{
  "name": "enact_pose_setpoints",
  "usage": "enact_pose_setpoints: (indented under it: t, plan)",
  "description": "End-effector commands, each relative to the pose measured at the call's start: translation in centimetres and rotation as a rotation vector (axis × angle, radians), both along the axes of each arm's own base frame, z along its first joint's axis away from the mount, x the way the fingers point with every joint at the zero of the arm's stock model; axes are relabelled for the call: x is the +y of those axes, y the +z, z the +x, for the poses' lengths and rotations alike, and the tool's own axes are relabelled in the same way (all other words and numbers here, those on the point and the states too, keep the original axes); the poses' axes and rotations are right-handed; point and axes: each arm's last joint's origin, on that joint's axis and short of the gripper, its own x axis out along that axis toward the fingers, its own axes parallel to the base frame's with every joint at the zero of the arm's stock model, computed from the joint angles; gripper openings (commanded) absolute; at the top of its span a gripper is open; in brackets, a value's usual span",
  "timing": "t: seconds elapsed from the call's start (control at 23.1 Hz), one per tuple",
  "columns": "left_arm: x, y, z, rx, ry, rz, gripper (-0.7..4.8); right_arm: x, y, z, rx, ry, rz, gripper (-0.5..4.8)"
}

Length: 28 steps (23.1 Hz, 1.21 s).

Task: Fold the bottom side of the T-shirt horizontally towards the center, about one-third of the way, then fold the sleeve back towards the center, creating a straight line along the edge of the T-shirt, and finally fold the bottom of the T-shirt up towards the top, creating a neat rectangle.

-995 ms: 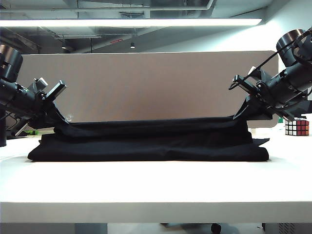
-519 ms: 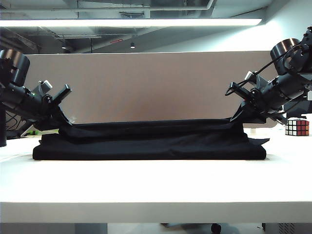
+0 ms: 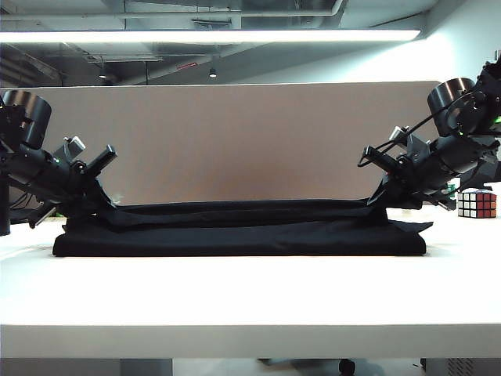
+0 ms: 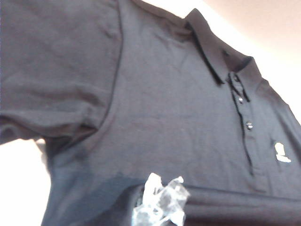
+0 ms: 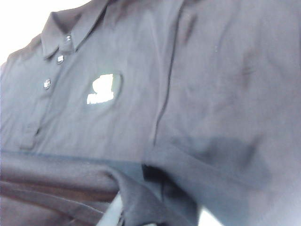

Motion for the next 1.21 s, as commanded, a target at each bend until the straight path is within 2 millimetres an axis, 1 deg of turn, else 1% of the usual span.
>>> enact_pose_setpoints:
  t: [0.04,0.09,0.13,0.17,0.22,0.26,0.3,0.35,0.39,0.48,0.56,0.61,0.69,0.78,0.87,0.95,1.04,1.08,1.13,1.21]
  plan:
    - [0.2,0.5,0.2,-0.078,-0.014,0.088,2.23,0.1,1.6,0.7,-0.094,-0.007,0.0,1.13]
    - [0.2,0.6,0.3,-0.101,-0.022,0.108,2.57,0.1,1.9,0.8,-0.118,-0.013,-0.004,2.69]
    - [0.2,0.8,0.4,-0.128,-0.029,0.127,2.75,0.0,2.1,0.9,-0.14,-0.013,-0.004,3.11]
    - [0.3,0.9,0.4,-0.153,-0.034,0.147,3.41,0.0,2.2,0.9,-0.156,-0.012,-0.003,3.11]
    - [0.3,1.0,0.4,-0.16,-0.034,0.147,3.63,0.1,2.3,0.9,-0.164,-0.005,0.0,3.28]
    - [0.3,1.1,0.4,-0.161,-0.035,0.145,3.73,0.1,2.3,0.9,-0.166,-0.003,0.001,3.89]
    - [0.6,1.3,0.4,-0.171,-0.039,0.155,3.73,0.0,2.3,0.9,-0.166,0.011,0.008,4.25]
    - [1.9,2.2,0.1,-0.207,-0.039,0.197,3.73,-0.8,2.5,0.9,-0.167,0.009,0.014,4.28]
    - [2.8,2.7,0.0,-0.219,-0.03,0.196,3.73,-1.5,2.8,0.8,-0.166,-0.001,0.015,4.28]
    - [5.2,3.9,-0.6,-0.22,0.007,0.175,3.73,-3.1,3.6,0.5,-0.169,0.009,0.037,4.27]
    - [6.7,4.6,-1.3,-0.191,0.025,0.158,3.72,-4.1,4.5,0.0,-0.147,-0.004,0.047,4.26]
    - [6.9,4.8,-1.5,-0.182,0.031,0.157,3.72,-4.5,4.9,-0.3,-0.133,0.001,0.052,4.26]
    - [6.9,4.9,-1.5,-0.182,0.027,0.154,3.72,-4.4,5.1,-0.5,-0.095,0.021,0.068,4.26]
    - [6.9,4.9,-1.5,-0.181,0.035,0.159,3.72,-3.9,5.1,-0.6,-0.005,0.049,0.099,4.19]
    - [6.9,4.9,-1.5,-0.167,0.056,0.129,3.72,-3.6,5.4,-0.5,0.027,0.041,0.111,4.18]
    - [7.1,4.9,-1.5,-0.153,0.087,0.098,3.72,-3.7,5.9,-0.3,0.059,0.012,0.175,4.18]
    - [7.2,5.0,-1.4,-0.161,0.128,0.11,3.73,-4.2,6.6,-0.1,0.052,0.0,0.198,4.18]
    - [7.3,5.1,-1.3,-0.167,0.155,0.118,3.72,-5.0,6.8,0.0,0.024,-0.023,0.188,4.18]
    - [7.3,5.0,-1.2,-0.165,0.144,0.116,3.72,-5.8,6.8,0.0,0.01,-0.045,0.187,4.17]
    - [7.2,4.2,-1.4,-0.098,0.118,0.083,3.72,-7.7,5.6,0.1,0.06,-0.061,0.241,4.18]
